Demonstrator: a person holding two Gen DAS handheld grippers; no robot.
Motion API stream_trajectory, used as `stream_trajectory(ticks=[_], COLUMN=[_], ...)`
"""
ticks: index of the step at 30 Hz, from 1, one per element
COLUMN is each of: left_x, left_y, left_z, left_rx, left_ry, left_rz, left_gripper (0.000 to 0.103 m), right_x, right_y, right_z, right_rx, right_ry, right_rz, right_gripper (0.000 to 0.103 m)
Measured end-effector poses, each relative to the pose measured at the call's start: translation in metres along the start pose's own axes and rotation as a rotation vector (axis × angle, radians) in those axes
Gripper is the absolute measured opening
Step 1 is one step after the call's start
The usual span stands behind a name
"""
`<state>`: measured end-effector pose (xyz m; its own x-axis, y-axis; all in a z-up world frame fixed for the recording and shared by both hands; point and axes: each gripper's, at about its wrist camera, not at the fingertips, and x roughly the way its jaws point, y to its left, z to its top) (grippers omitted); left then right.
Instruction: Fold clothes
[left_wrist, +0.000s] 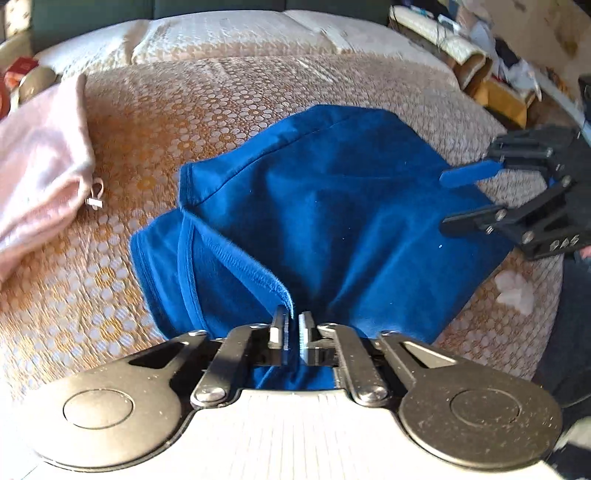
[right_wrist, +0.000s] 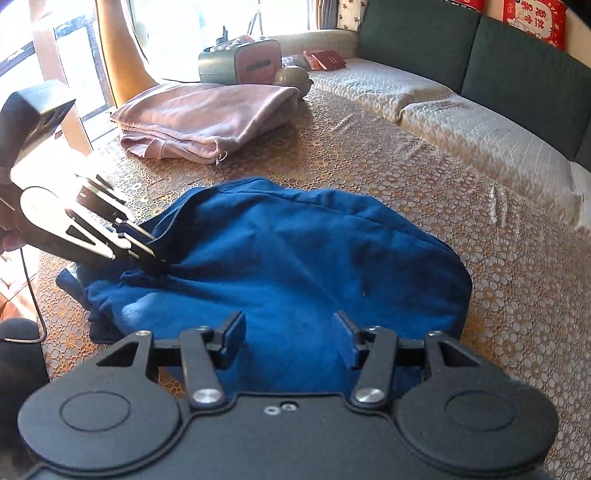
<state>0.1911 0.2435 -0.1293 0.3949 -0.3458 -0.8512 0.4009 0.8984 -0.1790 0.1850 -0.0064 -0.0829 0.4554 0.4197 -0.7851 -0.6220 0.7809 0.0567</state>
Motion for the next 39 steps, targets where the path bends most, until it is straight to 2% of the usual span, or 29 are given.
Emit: stream_trajectory(ticks=[5,9,17,23,28,32,35,39], left_x=[-0.015,-0.021,-0.044,-0.072,-0.046,-0.024,-0.023,-0.041], left_y=[-0.001,0.006,0.005,0.016,0.016,0.012,0.011,-0.001], left_z=[-0.011,-0.019,-0.030,-0.051,-0.062,-0.064,-0.060,-0.054], left_rx=[-0.021,-0.031,-0.023,-0.074,-0.071,-0.068,-0.062,0.007], left_ry=[-0.041,-0.037,-0.051,-0.042,0.027,0.059,0.077,0.070], left_rz=[0.027,0.074,0.118,0.123,0.154,0.163,0.170,0.179], left_gripper=[0.000,0.000,0.000,0.000,0.000,0.000,0.000,0.003], right_x=[0.012,0.012,0.005,-0.004,0.000,0.021,0.023,0.010], right_y=[0.000,-0.001,0.005,0.006,0.006,0.012,0.011,0.007], right_z=[-0.007,-0.009,-0.006,0.000,-0.008,-0.029,-0.033,-0.021], right_rx=[-0.012,-0.012,-0.061,-0.076,-0.092,-0.183,-0.187,-0.183], right_ry=[0.036,0.039,0.033,0.047,0.120,0.179,0.167,0.182], right_rz=[-0.006,-0.006,-0.032,0.003,0.087,0.060,0.062,0.056], right_gripper=[0.103,0.103,0.103,0.103,0.103,0.103,0.103,0.103])
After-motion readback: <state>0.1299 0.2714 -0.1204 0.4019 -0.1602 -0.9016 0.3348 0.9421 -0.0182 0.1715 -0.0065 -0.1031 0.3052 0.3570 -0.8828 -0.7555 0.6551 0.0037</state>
